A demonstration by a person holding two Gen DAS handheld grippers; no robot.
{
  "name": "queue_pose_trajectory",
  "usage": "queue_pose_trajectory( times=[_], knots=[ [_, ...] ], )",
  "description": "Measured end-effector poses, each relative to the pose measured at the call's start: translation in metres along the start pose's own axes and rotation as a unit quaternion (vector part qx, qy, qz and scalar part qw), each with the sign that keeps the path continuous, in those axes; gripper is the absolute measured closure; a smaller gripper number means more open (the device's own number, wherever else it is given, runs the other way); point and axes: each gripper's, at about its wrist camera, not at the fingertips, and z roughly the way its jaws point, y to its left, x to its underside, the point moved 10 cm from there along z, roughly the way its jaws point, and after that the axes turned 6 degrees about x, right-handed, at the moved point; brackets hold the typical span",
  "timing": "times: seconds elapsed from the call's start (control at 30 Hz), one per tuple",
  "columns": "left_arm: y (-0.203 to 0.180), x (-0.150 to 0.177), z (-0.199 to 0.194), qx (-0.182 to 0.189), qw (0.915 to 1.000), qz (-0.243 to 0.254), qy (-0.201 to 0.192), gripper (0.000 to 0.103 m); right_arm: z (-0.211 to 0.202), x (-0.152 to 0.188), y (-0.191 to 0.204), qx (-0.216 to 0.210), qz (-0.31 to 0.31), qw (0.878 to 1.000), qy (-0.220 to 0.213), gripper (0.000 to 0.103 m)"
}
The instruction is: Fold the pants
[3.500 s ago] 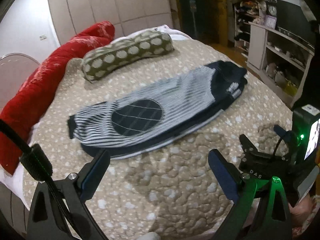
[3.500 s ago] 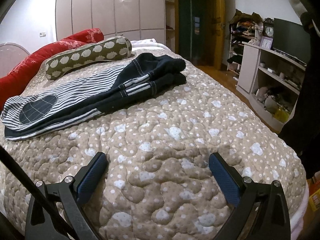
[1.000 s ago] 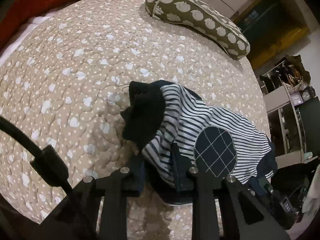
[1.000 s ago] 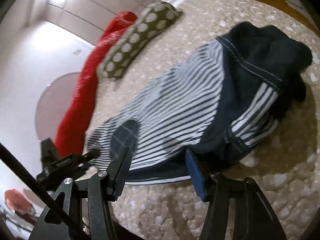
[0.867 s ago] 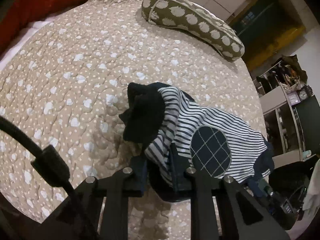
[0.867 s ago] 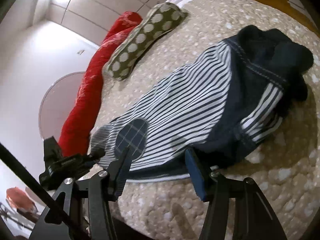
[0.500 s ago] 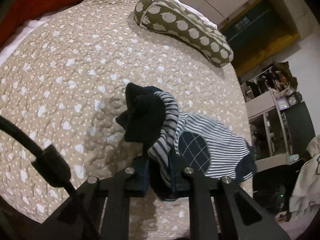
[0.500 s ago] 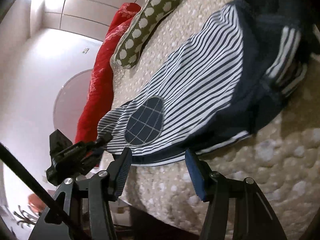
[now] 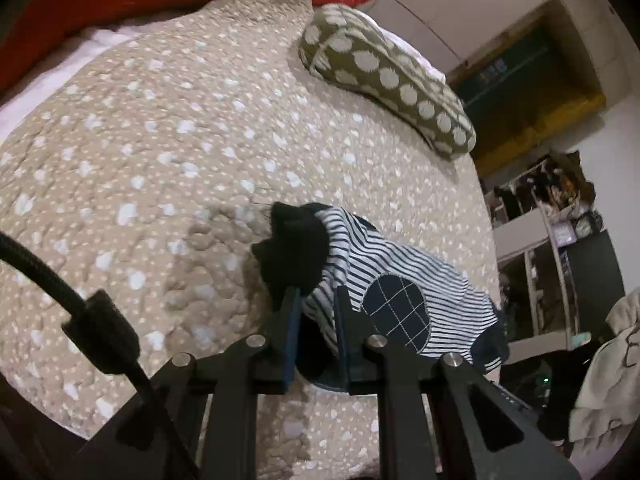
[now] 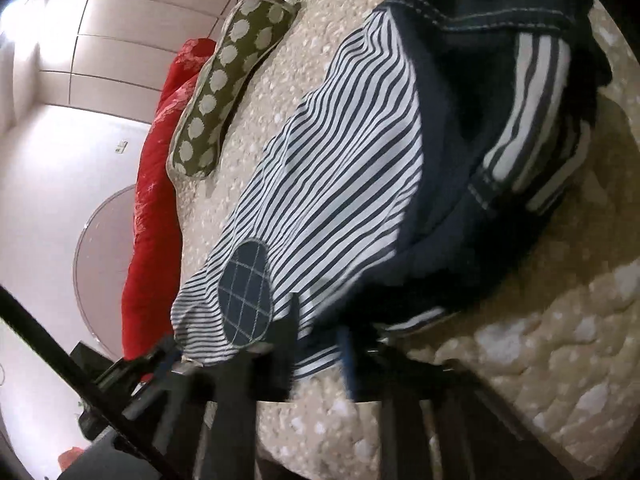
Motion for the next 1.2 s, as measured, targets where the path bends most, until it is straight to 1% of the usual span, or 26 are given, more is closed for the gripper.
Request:
queue_pose_trajectory(
  times=[0.07, 0.13, 0.17, 0.23, 0.3, 0.37, 0.4, 0.43, 0.47, 0.5, 0.53, 0.6, 0.7, 0.77, 0.97, 1.1, 1.2],
  knots=[
    [0.003, 0.001, -0.008, 0.010, 0.9999, -0.011, -0.003, 0.084, -0.004, -0.001, 0.003, -0.005, -0.010, 1.000, -0.009, 0.097],
    [0.007, 0.003, -0.010, 0.018, 0.9995, -0.025, 0.001, 0.073, -0.012, -0.001, 0.014, -0.003, -0.042, 0.999, -0.026, 0.098],
    [0.008, 0.005, -0.008, 0.026, 0.9991, -0.033, 0.005, 0.071, -0.014, -0.002, 0.021, -0.002, -0.056, 0.998, -0.031, 0.098],
    [0.010, 0.010, -0.001, 0.026, 0.9986, -0.042, 0.015, 0.062, -0.020, -0.001, 0.035, -0.004, -0.086, 0.995, -0.040, 0.098],
    [0.011, 0.016, 0.010, 0.032, 0.9974, -0.057, 0.031, 0.060, -0.024, 0.000, 0.047, -0.004, -0.109, 0.993, -0.048, 0.098],
    [0.006, 0.020, 0.019, 0.031, 0.9973, -0.051, 0.044, 0.060, -0.030, 0.000, 0.055, -0.006, -0.123, 0.991, -0.054, 0.098],
    [0.002, 0.021, 0.025, 0.023, 0.9974, -0.046, 0.051, 0.060, -0.032, 0.000, 0.058, -0.007, -0.128, 0.990, -0.056, 0.098],
    [-0.001, 0.022, 0.029, 0.018, 0.9975, -0.040, 0.055, 0.060, -0.034, 0.000, 0.060, -0.007, -0.132, 0.989, -0.059, 0.098],
    [-0.004, 0.023, 0.033, 0.011, 0.9977, -0.031, 0.060, 0.065, -0.035, 0.000, 0.062, -0.009, -0.133, 0.989, -0.060, 0.098],
    [-0.007, 0.023, 0.038, -0.002, 0.9978, -0.019, 0.064, 0.083, -0.037, -0.001, 0.063, -0.012, -0.135, 0.989, -0.060, 0.098],
    [-0.008, 0.024, 0.041, -0.012, 0.9974, -0.014, 0.069, 0.090, -0.039, -0.001, 0.065, -0.013, -0.137, 0.989, -0.061, 0.098],
    [-0.010, 0.022, 0.043, -0.016, 0.9973, -0.017, 0.070, 0.094, -0.042, -0.003, 0.067, -0.013, -0.144, 0.987, -0.066, 0.098],
    [-0.018, 0.015, 0.041, -0.019, 0.9978, -0.008, 0.063, 0.095, -0.047, -0.006, 0.071, -0.013, -0.153, 0.986, -0.071, 0.099],
    [-0.021, 0.012, 0.039, -0.022, 0.9976, -0.007, 0.065, 0.095, -0.048, -0.010, 0.075, -0.013, -0.160, 0.984, -0.074, 0.099],
    [-0.030, -0.007, 0.029, -0.013, 0.9984, -0.007, 0.056, 0.094, -0.053, -0.035, 0.100, -0.020, -0.183, 0.979, -0.087, 0.099],
    [-0.036, -0.034, 0.032, -0.011, 0.9994, -0.005, 0.032, 0.094, -0.042, -0.068, 0.119, -0.009, -0.198, 0.975, -0.098, 0.099],
    [-0.042, -0.064, 0.047, -0.031, 0.9994, 0.003, 0.014, 0.094, -0.022, -0.097, 0.130, 0.007, -0.202, 0.974, -0.099, 0.099]
  ],
)
